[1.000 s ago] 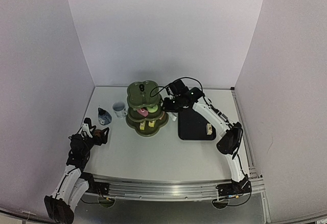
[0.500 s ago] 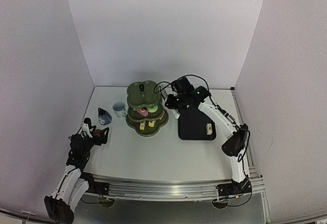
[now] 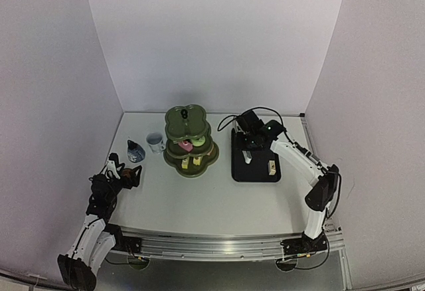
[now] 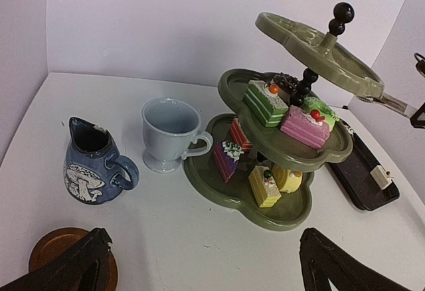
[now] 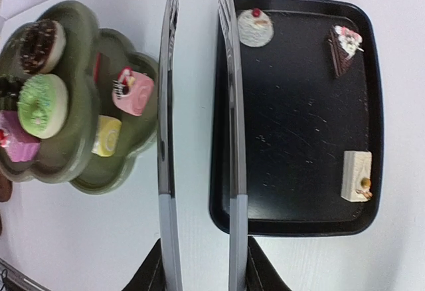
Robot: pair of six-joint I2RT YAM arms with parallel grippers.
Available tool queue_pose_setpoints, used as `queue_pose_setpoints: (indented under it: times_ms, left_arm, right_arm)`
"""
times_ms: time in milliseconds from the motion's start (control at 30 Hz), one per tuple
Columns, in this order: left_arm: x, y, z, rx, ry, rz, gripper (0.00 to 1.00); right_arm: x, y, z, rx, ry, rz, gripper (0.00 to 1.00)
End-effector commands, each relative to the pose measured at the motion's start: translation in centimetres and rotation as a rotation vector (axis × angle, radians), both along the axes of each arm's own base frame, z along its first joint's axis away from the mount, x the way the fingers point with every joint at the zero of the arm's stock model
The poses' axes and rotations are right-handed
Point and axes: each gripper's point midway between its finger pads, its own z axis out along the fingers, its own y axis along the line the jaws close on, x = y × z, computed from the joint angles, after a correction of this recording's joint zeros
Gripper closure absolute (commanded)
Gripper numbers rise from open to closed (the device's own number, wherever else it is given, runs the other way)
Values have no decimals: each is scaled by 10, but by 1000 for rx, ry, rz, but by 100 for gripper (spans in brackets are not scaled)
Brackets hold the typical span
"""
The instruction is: Serve the afternoon tea
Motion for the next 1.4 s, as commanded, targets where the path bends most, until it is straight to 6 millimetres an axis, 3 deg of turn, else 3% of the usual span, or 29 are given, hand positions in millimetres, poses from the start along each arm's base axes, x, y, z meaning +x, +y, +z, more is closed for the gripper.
queue_pose_setpoints:
  times_ms: [0, 200, 500, 1267, 1367]
  left_arm:
    - [1, -3, 11, -7, -42, -14, 0]
    - [2, -3, 9, -6, -32, -15, 0]
    - [3, -2, 7, 8, -27, -11, 0]
    - [4, -1, 6, 15, -25, -3, 0]
    - [4, -1, 7, 15, -28, -3, 0]
  right_arm:
    - [-6, -51, -6, -67, 8, -111, 69]
    - [-15, -96, -52, -148, 113, -199, 68]
    - [-11, -114, -107, -191, 253, -247, 68]
    - [38, -122, -149, -200, 300, -225, 66]
    - [42, -124, -151, -204, 298, -231, 71]
